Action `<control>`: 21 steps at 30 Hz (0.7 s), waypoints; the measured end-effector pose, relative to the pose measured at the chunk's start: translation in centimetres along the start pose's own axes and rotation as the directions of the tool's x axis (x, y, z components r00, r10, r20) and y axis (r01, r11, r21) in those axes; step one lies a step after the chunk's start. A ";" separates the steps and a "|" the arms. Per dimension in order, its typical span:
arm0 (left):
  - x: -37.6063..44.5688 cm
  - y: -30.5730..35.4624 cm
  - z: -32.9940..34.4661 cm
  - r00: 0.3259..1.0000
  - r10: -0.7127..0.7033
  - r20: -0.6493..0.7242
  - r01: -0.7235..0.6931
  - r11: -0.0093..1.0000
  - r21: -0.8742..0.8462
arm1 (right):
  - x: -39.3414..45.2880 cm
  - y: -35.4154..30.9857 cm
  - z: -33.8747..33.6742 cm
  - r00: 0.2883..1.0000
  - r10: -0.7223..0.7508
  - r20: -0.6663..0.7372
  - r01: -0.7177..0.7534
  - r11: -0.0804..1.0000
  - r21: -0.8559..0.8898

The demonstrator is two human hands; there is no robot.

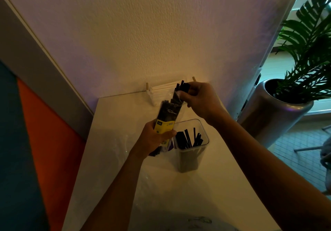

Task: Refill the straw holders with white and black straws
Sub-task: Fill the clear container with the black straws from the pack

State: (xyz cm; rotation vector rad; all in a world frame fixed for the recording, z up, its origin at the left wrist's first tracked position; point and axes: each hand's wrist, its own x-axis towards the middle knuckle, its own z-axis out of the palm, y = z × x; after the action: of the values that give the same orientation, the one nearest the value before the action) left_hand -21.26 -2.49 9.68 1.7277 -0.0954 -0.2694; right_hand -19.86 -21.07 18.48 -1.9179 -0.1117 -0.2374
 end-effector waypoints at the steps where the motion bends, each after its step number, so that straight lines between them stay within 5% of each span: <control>1: 0.0 0.0 0.0 1.000 0.001 0.003 -0.001 1.000 0.006 | 0.0 0.1 -0.1 1.000 0.007 0.012 -0.007 1.000 0.000; 6: 0.3 -0.2 0.1 1.000 -0.021 0.007 0.021 0.999 0.024 | -0.2 0.6 0.2 0.989 0.036 0.146 -0.040 0.999 0.021; 21: 0.1 -1.2 -0.1 0.999 -0.030 0.014 0.030 1.000 0.000 | -0.1 0.3 0.7 0.998 0.007 0.058 -0.004 0.999 -0.044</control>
State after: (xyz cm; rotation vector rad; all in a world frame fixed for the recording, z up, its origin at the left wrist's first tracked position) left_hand -21.21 -2.20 8.46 1.7283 -0.0797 -0.3038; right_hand -19.77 -20.50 17.90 -1.9696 -0.1412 -0.1815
